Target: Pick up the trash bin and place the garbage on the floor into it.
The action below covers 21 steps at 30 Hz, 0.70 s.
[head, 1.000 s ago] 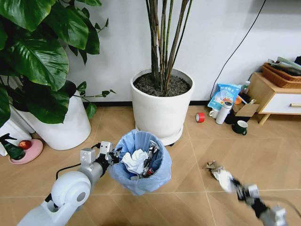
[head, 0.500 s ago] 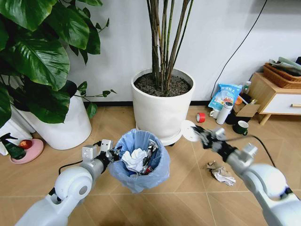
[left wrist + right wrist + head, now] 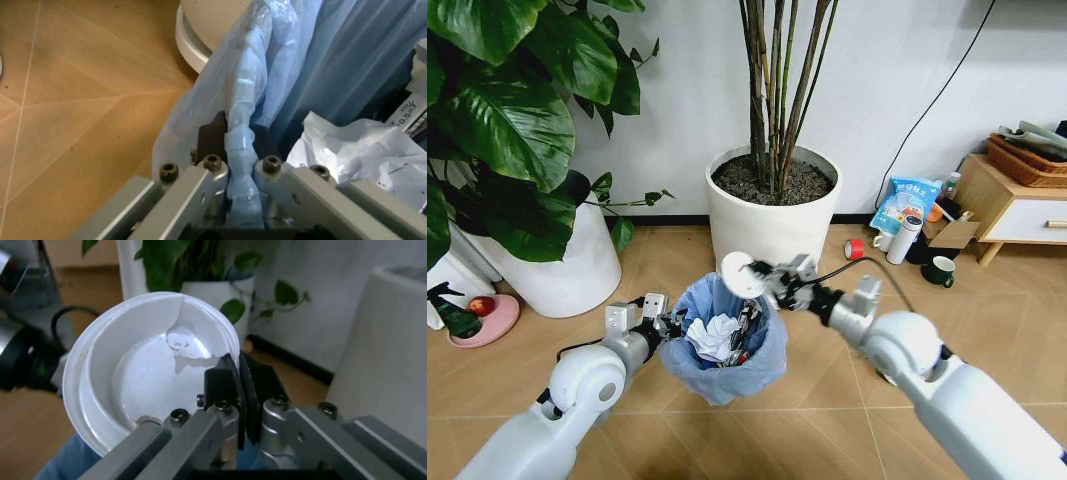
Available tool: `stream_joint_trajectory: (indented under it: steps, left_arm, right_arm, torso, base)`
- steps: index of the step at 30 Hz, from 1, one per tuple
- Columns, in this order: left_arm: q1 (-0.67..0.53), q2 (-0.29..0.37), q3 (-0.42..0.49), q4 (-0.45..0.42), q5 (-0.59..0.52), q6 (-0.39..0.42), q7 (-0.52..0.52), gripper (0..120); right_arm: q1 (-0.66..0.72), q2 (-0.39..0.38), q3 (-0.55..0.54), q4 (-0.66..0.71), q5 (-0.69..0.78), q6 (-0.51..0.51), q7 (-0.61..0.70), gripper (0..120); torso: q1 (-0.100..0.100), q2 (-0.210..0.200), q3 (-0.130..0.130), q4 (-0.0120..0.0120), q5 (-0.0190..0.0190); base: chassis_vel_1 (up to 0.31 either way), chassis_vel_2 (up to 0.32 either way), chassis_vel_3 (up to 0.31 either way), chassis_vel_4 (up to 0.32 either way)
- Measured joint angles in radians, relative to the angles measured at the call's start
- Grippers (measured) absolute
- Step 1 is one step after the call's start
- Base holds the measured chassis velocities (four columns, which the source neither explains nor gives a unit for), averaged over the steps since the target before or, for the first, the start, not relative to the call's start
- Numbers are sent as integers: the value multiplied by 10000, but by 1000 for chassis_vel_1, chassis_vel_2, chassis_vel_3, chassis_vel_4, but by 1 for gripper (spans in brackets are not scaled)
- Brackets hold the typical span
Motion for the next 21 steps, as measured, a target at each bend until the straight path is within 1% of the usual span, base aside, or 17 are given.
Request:
stream_joint_trajectory:
  steps: [3,4,6,7,10,11,12,13,14,15,18,19,20,21]
  left_arm:
    - [0,2,-29,2,-3,2,0,0]
    - [4,3,-41,1,-3,2,-2,0]
    - [14,4,-55,-19,-6,3,-8,0]
    - [14,4,-55,-19,-6,3,-8,0]
    - [40,22,-83,-56,-6,3,-12,0]
    - [54,29,-90,-74,-6,3,-12,0]
    - [54,29,-90,-74,-6,3,-12,0]
    - [62,29,-93,-87,-6,3,-14,0]
    - [70,28,-93,-98,-5,3,-17,0]
    - [70,28,-93,-98,-5,3,-17,0]
    - [96,22,-94,-136,4,2,-23,0]
    - [96,22,-94,-136,4,2,-23,0]
    - [104,22,-103,-141,8,1,-25,0]
    - [106,23,-110,-144,11,0,-27,0]
  right_arm:
    - [95,7,-174,-56,-113,-107,-248,3]
    - [120,16,-266,-109,-167,-125,-307,11]
    - [132,52,-338,-161,-264,-163,-436,20]
    - [132,52,-338,-161,-264,-163,-436,20]
    - [93,84,-356,-169,-300,-202,-489,32]
    - [64,94,-350,-169,-302,-206,-496,39]
    - [64,94,-350,-169,-302,-206,-496,39]
    - [42,97,-333,-169,-304,-207,-497,42]
    - [24,99,-317,-169,-311,-207,-497,49]
    - [24,99,-317,-169,-311,-207,-497,49]
    - [0,93,-257,-229,-380,-155,-495,62]
    - [0,93,-257,-229,-380,-155,-495,62]
    - [0,86,-190,-290,-468,-75,-499,68]
    - [0,83,-143,-319,-517,-35,-511,72]
  torso:
    - [0,0,-1,-1,-1]
    - [0,1,-1,-1,0]
    - [0,1,-1,-1,-1]
    - [0,1,-1,-1,-1]
    - [-1,1,-1,-1,0]
    - [-1,1,-1,-1,0]
    - [-1,1,-1,-1,0]
    - [-1,1,-1,-1,0]
    - [-1,1,-1,-1,0]
    - [-1,1,-1,-1,0]
    - [-1,1,-1,-1,0]
    - [-1,1,-1,-1,0]
    - [-1,1,-1,-1,0]
    - [-1,1,-1,-1,0]
  base:
    - [0,0,0,0]
    - [0,0,0,0]
    - [0,0,0,0]
    - [0,0,0,0]
    - [0,0,0,0]
    - [0,0,0,0]
    - [0,0,0,0]
    - [0,0,0,0]
    - [0,0,0,0]
    - [0,0,0,0]
    - [0,0,0,0]
    - [0,0,0,0]
    - [0,0,0,0]
    - [0,0,0,0]
